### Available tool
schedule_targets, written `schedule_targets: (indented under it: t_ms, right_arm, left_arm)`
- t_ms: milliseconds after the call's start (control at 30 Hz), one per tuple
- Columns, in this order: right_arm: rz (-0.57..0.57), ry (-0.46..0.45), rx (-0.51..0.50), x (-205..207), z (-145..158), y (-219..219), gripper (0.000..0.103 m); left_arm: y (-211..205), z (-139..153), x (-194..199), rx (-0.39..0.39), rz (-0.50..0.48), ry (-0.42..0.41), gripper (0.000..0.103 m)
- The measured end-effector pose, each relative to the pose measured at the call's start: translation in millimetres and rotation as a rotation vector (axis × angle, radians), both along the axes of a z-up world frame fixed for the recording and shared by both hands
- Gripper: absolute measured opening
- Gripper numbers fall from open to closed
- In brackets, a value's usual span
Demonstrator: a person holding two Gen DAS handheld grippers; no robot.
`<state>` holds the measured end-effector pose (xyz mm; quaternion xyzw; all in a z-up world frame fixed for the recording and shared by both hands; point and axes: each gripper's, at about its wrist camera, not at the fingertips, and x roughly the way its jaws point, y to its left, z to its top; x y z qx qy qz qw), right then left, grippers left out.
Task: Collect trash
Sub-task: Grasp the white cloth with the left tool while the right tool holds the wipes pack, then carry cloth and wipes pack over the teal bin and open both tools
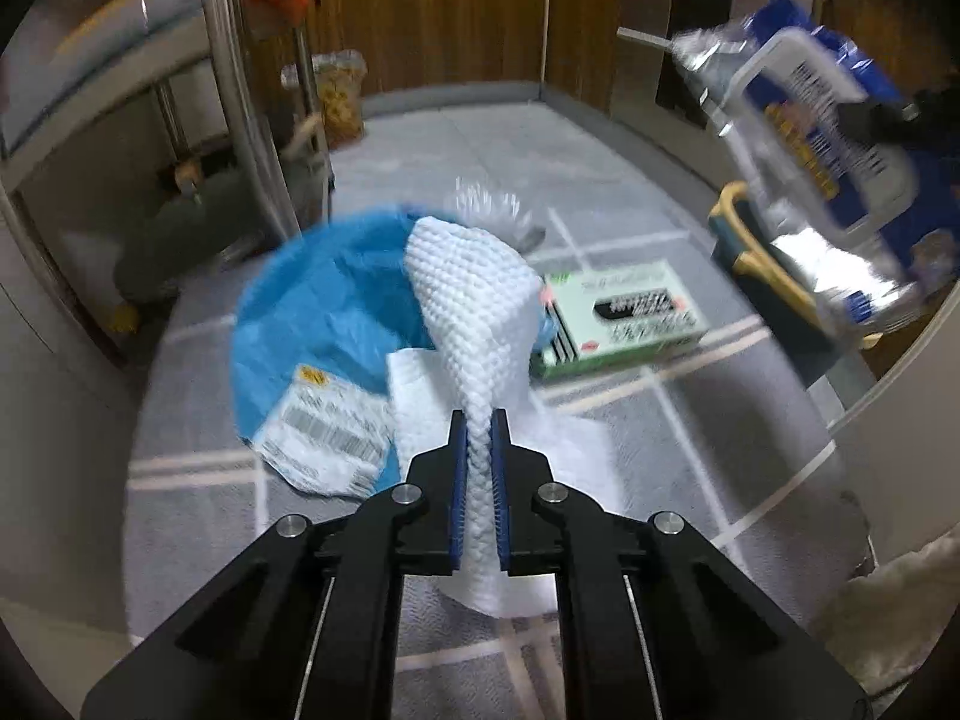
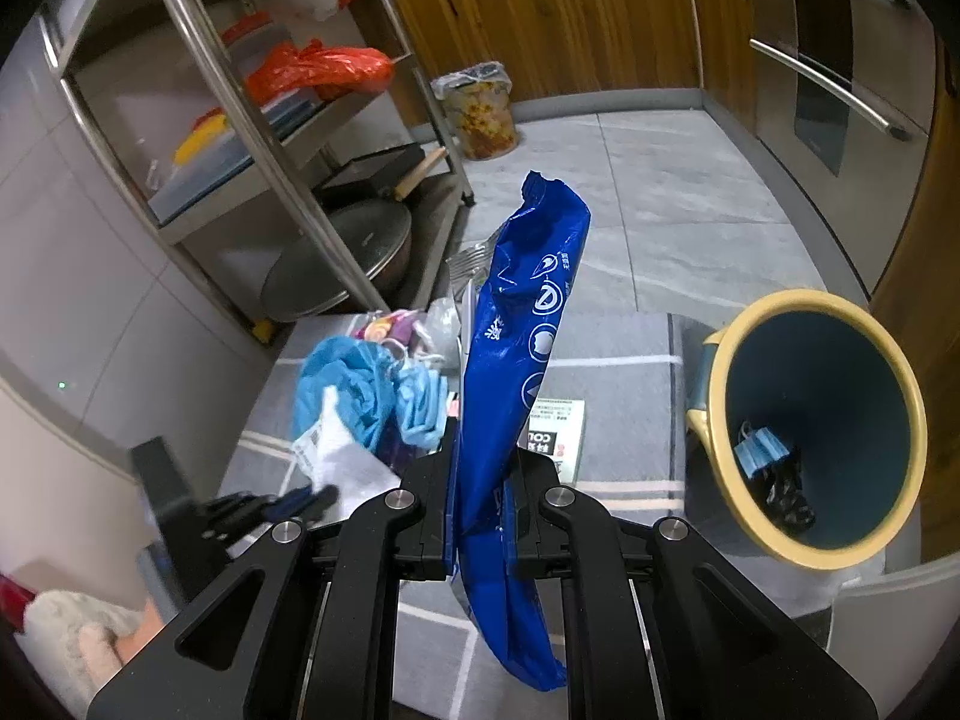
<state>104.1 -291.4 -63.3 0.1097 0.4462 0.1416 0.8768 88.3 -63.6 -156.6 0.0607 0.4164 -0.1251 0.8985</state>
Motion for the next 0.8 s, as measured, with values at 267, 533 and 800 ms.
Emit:
schedule_targets:
  t_ms: [267, 533, 800]
  right_arm:
    - [-0.015, -0.018, 0.015, -2.7, 6.3, -6.2, 0.012]
    - [-0.065, -0.044, 0.021, -12.5, 10.5, -40.4, 0.012]
    - [-0.233, -0.065, 0.026, -18.4, 9.8, -129.6, 0.012]
  left_arm:
    - [-4.7, 49.0, -18.8, -0.049, -0.014, -0.097, 0.007]
    - [-33.6, 82.5, -17.5, -0.075, -0.051, -0.177, 0.007]
    - [-100.8, 101.3, -2.7, -0.132, -0.162, -0.202, 0.007]
